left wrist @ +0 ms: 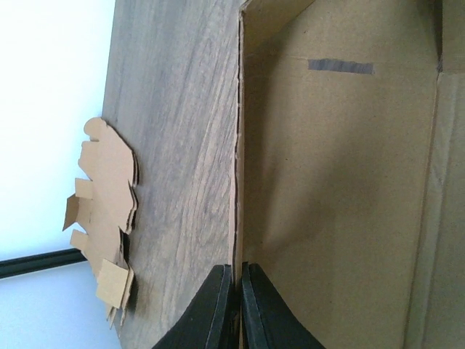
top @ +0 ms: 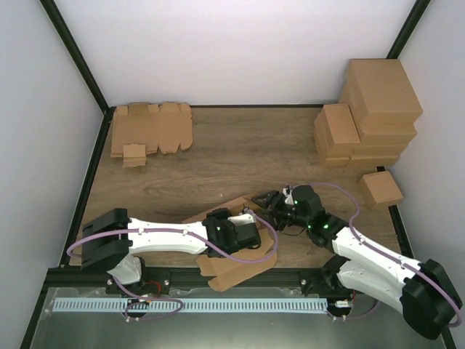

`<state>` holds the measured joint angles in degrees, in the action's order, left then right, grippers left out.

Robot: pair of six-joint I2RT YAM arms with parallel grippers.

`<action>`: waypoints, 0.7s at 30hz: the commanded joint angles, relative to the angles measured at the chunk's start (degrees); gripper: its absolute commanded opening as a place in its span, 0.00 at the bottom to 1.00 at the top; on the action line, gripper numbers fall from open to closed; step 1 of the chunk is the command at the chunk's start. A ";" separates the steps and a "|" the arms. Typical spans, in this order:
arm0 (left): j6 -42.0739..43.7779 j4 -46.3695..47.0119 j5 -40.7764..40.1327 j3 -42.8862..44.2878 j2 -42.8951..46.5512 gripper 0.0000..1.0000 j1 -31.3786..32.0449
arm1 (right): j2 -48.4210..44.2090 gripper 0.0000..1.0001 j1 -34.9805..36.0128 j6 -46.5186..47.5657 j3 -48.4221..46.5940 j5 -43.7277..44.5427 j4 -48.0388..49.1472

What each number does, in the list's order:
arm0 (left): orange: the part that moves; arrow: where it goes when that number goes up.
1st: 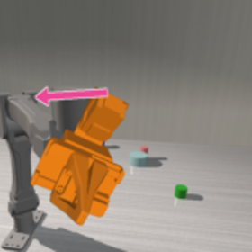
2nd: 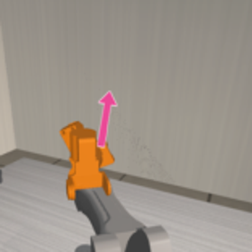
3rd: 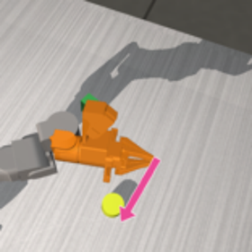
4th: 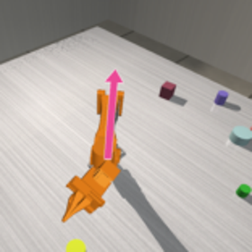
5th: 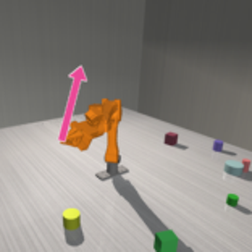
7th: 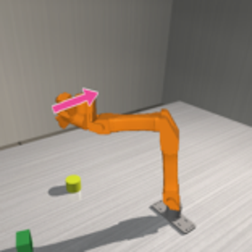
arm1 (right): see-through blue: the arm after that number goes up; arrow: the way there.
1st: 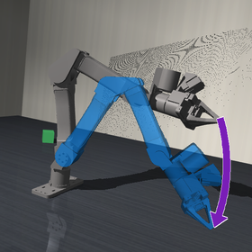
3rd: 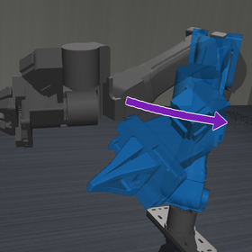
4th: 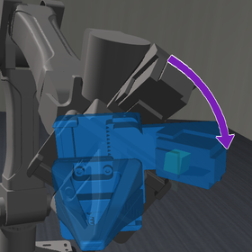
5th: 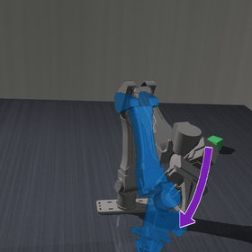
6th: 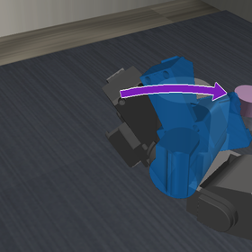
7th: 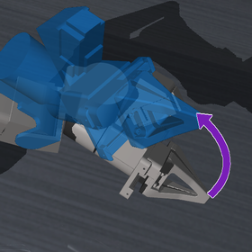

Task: Fold the paper box

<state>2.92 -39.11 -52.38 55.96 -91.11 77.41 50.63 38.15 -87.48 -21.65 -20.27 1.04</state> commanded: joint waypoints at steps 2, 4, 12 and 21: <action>-1.49 1.01 0.71 1.84 1.61 0.07 0.63 | 2.97 0.66 1.72 -7.80 -0.81 2.45 11.20; -1.60 1.01 0.81 1.92 1.80 0.06 0.81 | 4.17 0.65 2.11 -8.43 -1.00 3.03 12.98; -2.09 0.80 1.06 2.63 2.32 0.07 1.24 | 8.37 0.64 3.62 -11.22 -1.39 4.01 13.60; -2.64 1.02 2.14 3.71 1.16 0.07 1.69 | 11.83 0.40 3.95 -11.67 -2.95 4.21 14.28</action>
<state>1.54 -39.05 -51.03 57.91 -90.06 78.61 61.43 41.58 -98.52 -21.71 -17.56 14.90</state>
